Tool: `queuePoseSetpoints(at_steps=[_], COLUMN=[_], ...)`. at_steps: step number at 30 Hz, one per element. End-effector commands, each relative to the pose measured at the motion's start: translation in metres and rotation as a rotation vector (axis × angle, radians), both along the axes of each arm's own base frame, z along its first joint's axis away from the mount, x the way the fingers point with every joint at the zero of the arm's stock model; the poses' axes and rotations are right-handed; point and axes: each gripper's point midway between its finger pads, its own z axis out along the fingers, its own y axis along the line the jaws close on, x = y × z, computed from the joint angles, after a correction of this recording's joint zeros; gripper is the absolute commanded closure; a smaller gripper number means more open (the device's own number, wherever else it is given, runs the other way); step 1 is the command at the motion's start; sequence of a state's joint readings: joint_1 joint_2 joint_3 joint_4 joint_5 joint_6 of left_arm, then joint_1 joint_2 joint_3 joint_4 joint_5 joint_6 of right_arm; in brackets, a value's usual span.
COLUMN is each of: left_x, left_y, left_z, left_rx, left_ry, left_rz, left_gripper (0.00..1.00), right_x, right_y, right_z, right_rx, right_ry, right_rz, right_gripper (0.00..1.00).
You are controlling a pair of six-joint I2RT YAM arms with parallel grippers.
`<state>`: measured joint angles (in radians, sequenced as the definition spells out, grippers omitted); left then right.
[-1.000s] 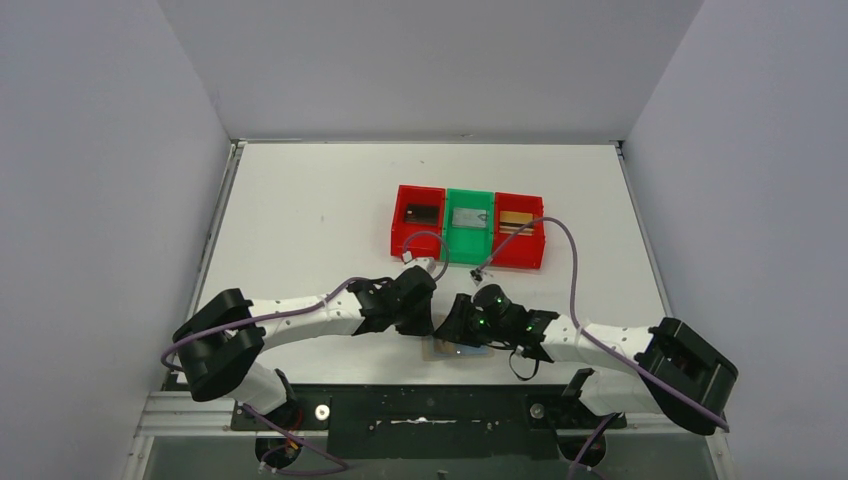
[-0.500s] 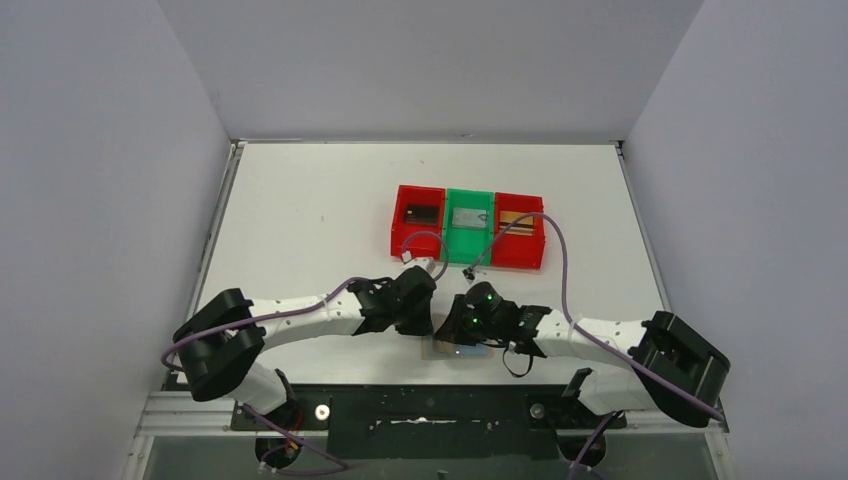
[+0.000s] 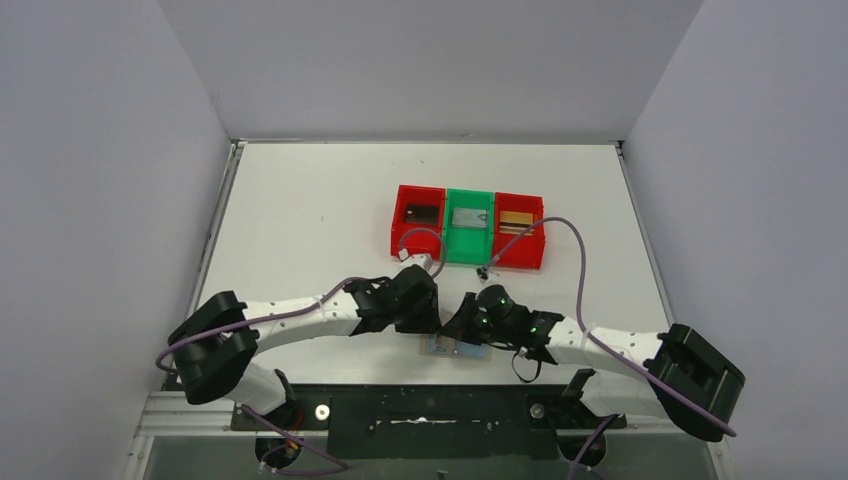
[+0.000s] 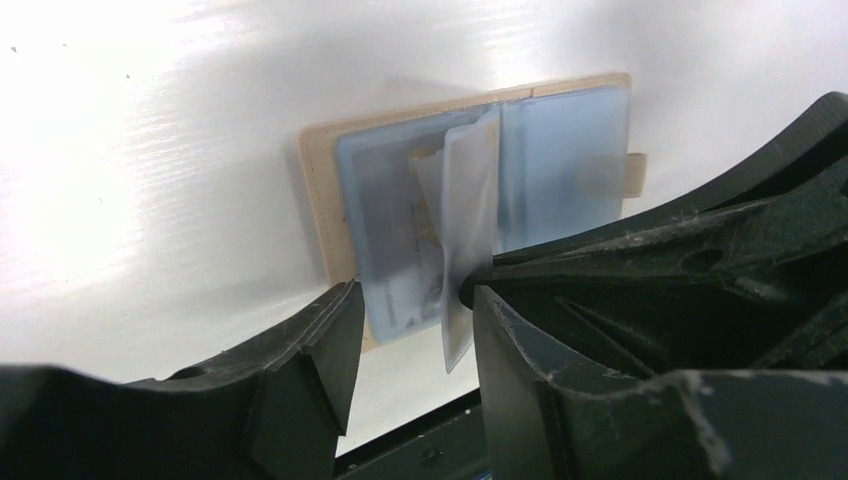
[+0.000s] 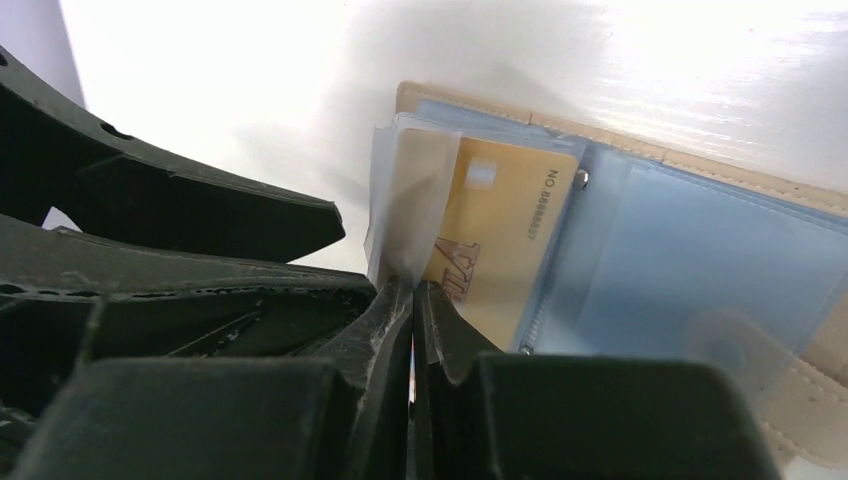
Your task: Take the credit cards out of the card holder
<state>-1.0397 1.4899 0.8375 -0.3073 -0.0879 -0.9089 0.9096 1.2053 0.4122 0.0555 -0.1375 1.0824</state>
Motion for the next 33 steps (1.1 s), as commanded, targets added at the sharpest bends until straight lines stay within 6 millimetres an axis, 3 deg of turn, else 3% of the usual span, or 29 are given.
queuePoseSetpoints(at_steps=[1, 8, 19, 23, 28, 30, 33], left_x=[0.012, 0.012, -0.008, -0.006, 0.000, -0.002, -0.005], left_y=[-0.008, -0.019, -0.083, -0.096, -0.094, -0.097, -0.103], left_z=[0.035, 0.055, 0.068, 0.063, 0.049, 0.046, 0.045], left_rx=[-0.089, -0.218, -0.503, -0.516, -0.477, -0.482, -0.498], left_ry=[-0.083, -0.108, -0.040, -0.018, 0.007, 0.021, 0.040], left_rz=[0.040, 0.020, -0.226, -0.242, -0.196, -0.206, -0.238], left_gripper=[0.55, 0.51, 0.50, 0.51, 0.51, 0.52, 0.58], right_x=[0.021, 0.020, 0.013, 0.012, 0.010, 0.009, 0.009], right_y=[0.006, -0.012, -0.042, -0.049, -0.056, -0.057, -0.062], right_z=[0.033, 0.034, 0.022, 0.018, 0.016, 0.016, 0.018], right_rx=[0.155, 0.231, 0.297, 0.278, 0.280, 0.281, 0.264], right_ry=[-0.084, -0.077, -0.042, -0.037, -0.036, -0.034, -0.033], right_rz=[-0.082, -0.157, -0.277, -0.298, -0.320, -0.325, -0.345], right_gripper=[1.00, 1.00, 1.00, 1.00, 1.00, 0.97, 0.82])
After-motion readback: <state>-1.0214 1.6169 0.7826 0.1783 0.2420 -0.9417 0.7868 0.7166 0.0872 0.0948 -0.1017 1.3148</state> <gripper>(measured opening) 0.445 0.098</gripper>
